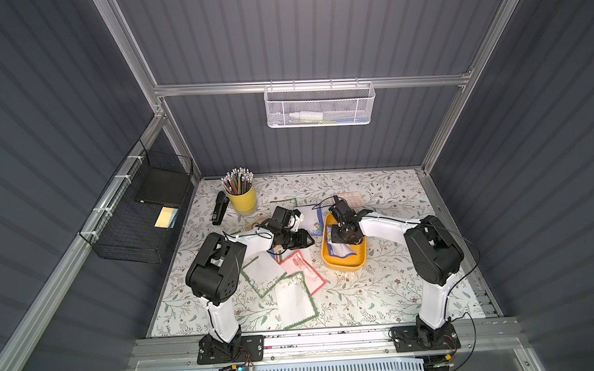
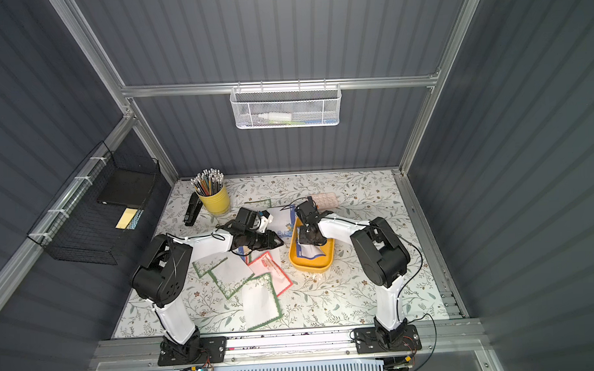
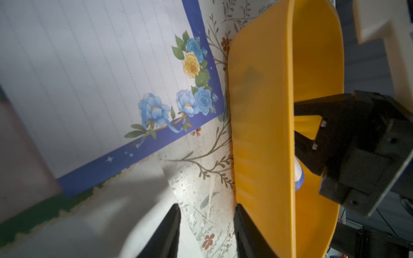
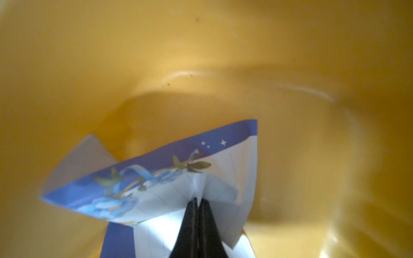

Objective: Take out the stationery paper from the storage box
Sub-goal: Pick up the stationery paper from the storage box.

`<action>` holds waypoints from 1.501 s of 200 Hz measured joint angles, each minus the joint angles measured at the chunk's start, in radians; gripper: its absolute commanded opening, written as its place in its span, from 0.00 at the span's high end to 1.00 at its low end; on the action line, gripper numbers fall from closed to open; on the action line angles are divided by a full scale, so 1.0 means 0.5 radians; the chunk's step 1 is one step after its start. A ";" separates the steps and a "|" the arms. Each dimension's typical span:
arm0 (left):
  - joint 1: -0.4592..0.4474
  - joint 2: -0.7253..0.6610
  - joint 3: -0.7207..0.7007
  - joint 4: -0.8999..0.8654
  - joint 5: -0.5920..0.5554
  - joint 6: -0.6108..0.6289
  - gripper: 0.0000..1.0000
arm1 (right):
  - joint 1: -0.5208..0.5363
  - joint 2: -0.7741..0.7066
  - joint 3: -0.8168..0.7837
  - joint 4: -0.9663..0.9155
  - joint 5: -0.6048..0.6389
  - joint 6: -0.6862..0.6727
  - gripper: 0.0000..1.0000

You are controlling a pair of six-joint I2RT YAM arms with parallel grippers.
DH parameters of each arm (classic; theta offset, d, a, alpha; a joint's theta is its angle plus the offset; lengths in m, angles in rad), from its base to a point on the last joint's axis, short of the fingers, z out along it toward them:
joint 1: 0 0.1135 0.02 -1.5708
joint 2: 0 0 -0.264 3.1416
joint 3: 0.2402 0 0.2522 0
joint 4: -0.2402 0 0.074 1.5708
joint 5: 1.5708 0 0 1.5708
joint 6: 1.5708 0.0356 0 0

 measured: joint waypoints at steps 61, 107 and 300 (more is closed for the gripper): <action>0.018 -0.262 0.063 0.157 0.126 -0.137 0.57 | -0.076 -0.400 0.045 -0.251 0.089 -0.055 1.00; 0.018 -0.289 -0.043 0.589 0.382 -0.379 0.58 | -0.089 -0.486 0.057 -0.255 0.094 -0.056 1.00; -0.120 -0.224 -0.172 0.912 0.424 -0.471 0.64 | -0.094 -0.494 0.195 -0.219 -0.090 -0.077 1.00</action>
